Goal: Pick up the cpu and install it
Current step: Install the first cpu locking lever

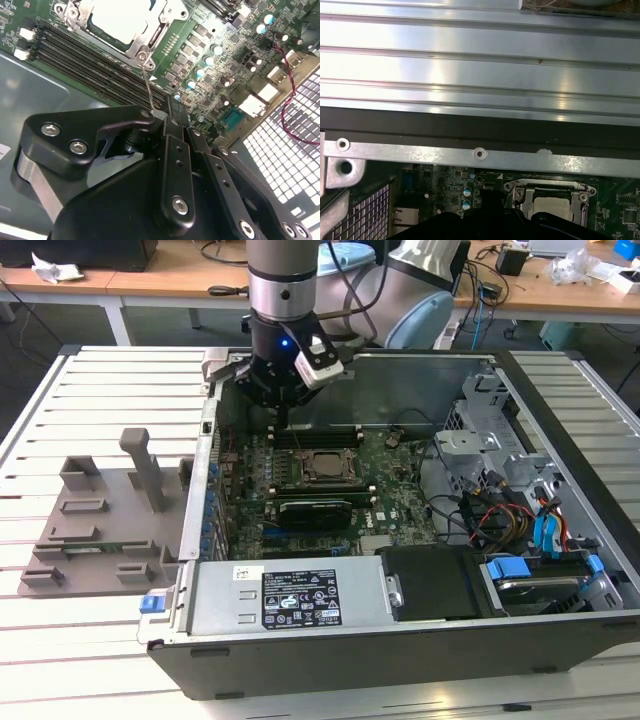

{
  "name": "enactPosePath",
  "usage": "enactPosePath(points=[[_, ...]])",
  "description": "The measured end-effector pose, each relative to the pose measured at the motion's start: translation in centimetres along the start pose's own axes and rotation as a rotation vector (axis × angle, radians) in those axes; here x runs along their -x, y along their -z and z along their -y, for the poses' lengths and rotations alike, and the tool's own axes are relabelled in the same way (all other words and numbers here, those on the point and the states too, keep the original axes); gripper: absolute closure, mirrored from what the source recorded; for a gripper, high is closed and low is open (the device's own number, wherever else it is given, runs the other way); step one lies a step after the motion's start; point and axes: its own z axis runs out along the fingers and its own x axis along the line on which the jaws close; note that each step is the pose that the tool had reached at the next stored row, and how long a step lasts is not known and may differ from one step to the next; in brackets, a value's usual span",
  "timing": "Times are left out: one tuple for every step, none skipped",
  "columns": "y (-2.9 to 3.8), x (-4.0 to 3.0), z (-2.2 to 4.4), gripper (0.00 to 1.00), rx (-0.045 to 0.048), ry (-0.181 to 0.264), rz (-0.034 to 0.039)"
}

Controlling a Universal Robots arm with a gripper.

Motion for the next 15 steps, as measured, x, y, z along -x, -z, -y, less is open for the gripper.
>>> enactPosePath(points=[[-0.01, 0.08, 0.0, 0.89, 0.0, 0.0, -0.0001], [-0.03, 0.14, 0.01, 0.89, 0.0, 0.0, -0.0001], [-0.04, 0.25, 0.01, 0.89, 0.0, 0.0, 0.0], [-0.06, 0.36, 0.02, 0.89, 0.0, 0.0, 0.0], [-0.07, 0.51, 0.03, 0.89, 0.0, 0.0, 0.0], [-0.09, 0.61, 0.04, 0.89, 0.0, 0.0, 0.0], [-0.09, 0.68, 0.04, 0.89, 0.0, 0.0, 0.0], [-0.11, 0.89, 0.05, 0.89, 0.0, 0.0, 0.0], [-0.13, 1.06, 0.06, 0.89, 0.0, 0.0, 0.0], [-0.14, 1.15, 0.07, 0.89, 0.0, 0.0, 0.0], [-0.15, 1.25, 0.08, 0.89, 0.0001, 0.0, 0.0001], [-0.16, 1.38, 0.08, 0.89, 0.0, 0.0, 0.0], [-0.17, 1.48, 0.09, 0.89, 0.0, 0.0, 0.0], [-0.18, 1.62, 0.1, 0.89, 0.0001, 0.0, 0.0], [-0.19, 1.72, 0.1, 0.89, 0.0, 0.0, 0.0]])
